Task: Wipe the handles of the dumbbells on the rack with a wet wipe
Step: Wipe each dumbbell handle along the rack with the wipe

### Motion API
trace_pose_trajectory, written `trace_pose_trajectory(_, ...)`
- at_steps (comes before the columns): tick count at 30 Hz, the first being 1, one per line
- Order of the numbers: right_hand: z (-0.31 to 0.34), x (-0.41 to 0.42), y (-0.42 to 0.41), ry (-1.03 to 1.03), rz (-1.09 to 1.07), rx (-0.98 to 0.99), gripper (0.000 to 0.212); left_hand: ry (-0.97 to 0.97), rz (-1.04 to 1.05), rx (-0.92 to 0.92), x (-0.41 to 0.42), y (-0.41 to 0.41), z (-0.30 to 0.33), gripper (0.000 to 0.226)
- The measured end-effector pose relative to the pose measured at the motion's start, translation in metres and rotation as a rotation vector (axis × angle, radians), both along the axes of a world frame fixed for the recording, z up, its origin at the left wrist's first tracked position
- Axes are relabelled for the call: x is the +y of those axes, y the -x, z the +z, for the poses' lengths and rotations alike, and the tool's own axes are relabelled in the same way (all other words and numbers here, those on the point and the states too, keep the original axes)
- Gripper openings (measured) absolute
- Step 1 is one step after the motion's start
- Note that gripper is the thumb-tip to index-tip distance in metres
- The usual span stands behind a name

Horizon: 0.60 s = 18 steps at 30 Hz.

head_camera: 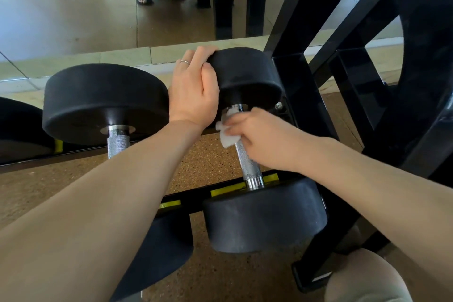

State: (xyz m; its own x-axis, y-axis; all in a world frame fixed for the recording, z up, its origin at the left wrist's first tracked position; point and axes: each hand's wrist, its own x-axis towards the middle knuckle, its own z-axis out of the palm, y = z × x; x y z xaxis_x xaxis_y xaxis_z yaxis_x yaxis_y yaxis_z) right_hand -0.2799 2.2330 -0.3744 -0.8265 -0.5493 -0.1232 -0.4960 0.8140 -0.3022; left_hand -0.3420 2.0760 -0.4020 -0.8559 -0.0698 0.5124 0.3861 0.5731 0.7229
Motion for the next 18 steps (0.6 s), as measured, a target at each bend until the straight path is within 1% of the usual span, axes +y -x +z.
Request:
trace_pose_trajectory(1,-0.003,0.000,-0.002,-0.046,0.019,-0.033,0.038,0.001,-0.002,0.000,0.000,0.000,0.000,0.041)
trace_pose_trajectory(2,-0.003,0.002,-0.005,-0.047,0.038,-0.089,0.032,0.001,-0.003,-0.002,0.000,0.001,0.000,0.041)
trace_pose_trajectory(4,0.005,0.004,-0.015,-0.033,0.074,-0.258,0.031,0.001,-0.003,0.000,-0.001,0.001,0.000,0.042)
trace_pose_trajectory(6,0.022,0.011,-0.023,-0.073,0.020,-0.420,0.031,-0.001,-0.007,0.002,-0.001,0.001,0.000,0.042)
trace_pose_trajectory(7,0.030,0.018,-0.024,-0.064,-0.036,-0.442,0.030,-0.001,-0.008,0.000,0.000,0.000,0.000,0.042)
trace_pose_trajectory(9,0.039,0.028,-0.018,0.046,-0.207,-0.382,0.032,0.002,-0.002,-0.005,0.000,0.000,0.000,0.041)
trace_pose_trajectory(11,0.028,0.035,-0.009,0.260,-0.509,-0.287,0.032,-0.001,0.000,-0.011,0.000,0.000,0.000,0.042)
trace_pose_trajectory(12,0.018,0.035,-0.006,0.340,-0.669,-0.301,0.030,-0.004,-0.002,-0.011,0.000,-0.001,0.000,0.042)
trace_pose_trajectory(13,0.008,0.032,-0.004,0.415,-0.784,-0.400,0.027,-0.006,-0.003,-0.009,0.000,-0.001,0.000,0.043)
trace_pose_trajectory(14,0.001,0.026,-0.004,0.502,-0.845,-0.556,0.022,-0.006,-0.003,-0.006,0.000,-0.001,0.000,0.043)
trace_pose_trajectory(15,-0.003,0.020,-0.004,0.594,-0.868,-0.726,0.018,-0.005,-0.002,-0.004,0.000,0.000,0.000,0.043)
trace_pose_trajectory(16,-0.005,0.015,-0.005,0.631,-0.873,-0.824,0.017,-0.005,0.000,-0.002,0.000,0.000,-0.001,0.043)
trace_pose_trajectory(18,-0.004,0.016,-0.010,0.601,-0.851,-0.877,0.017,-0.007,0.002,0.003,0.000,0.000,-0.001,0.042)
